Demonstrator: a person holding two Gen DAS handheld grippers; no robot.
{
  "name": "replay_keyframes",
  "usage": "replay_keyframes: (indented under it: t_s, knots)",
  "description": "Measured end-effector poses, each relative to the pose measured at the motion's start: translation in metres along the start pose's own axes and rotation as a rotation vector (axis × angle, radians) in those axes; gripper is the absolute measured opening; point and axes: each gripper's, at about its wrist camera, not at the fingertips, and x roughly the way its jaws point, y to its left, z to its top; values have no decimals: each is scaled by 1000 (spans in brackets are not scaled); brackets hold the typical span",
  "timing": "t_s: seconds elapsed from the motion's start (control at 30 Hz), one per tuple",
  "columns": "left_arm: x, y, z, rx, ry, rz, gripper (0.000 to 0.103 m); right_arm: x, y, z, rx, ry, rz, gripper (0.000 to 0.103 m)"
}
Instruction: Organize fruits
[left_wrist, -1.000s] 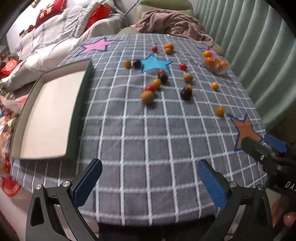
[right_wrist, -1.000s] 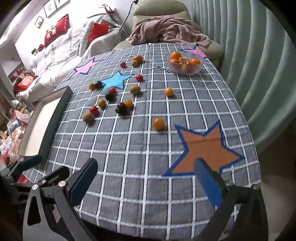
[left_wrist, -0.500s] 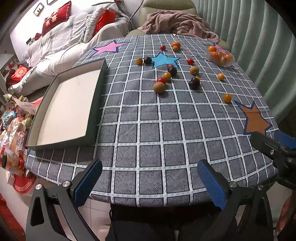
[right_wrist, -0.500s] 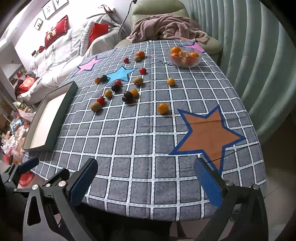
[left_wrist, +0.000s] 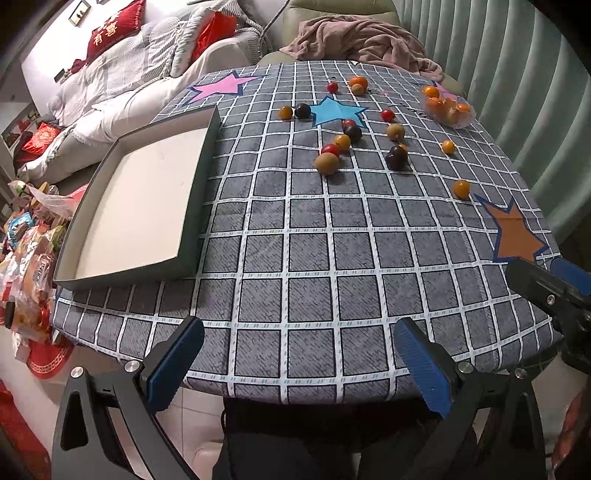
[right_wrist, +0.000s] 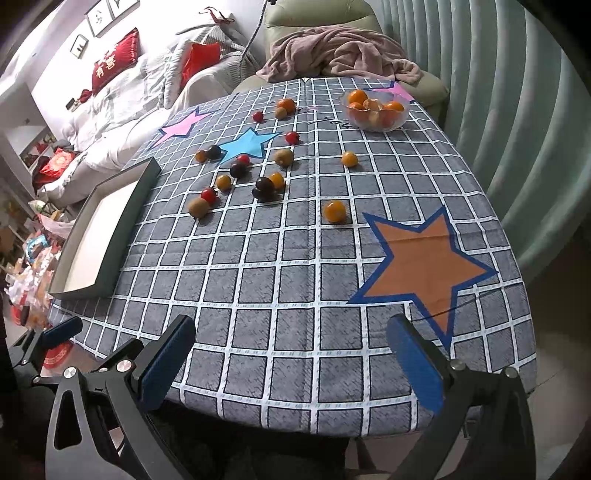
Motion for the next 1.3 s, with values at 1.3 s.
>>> replay_keyframes:
  t_s: [1.3]
  knots:
    - [13,1,1,-9,41,8,103,12,-6,-1,21,30,18,103]
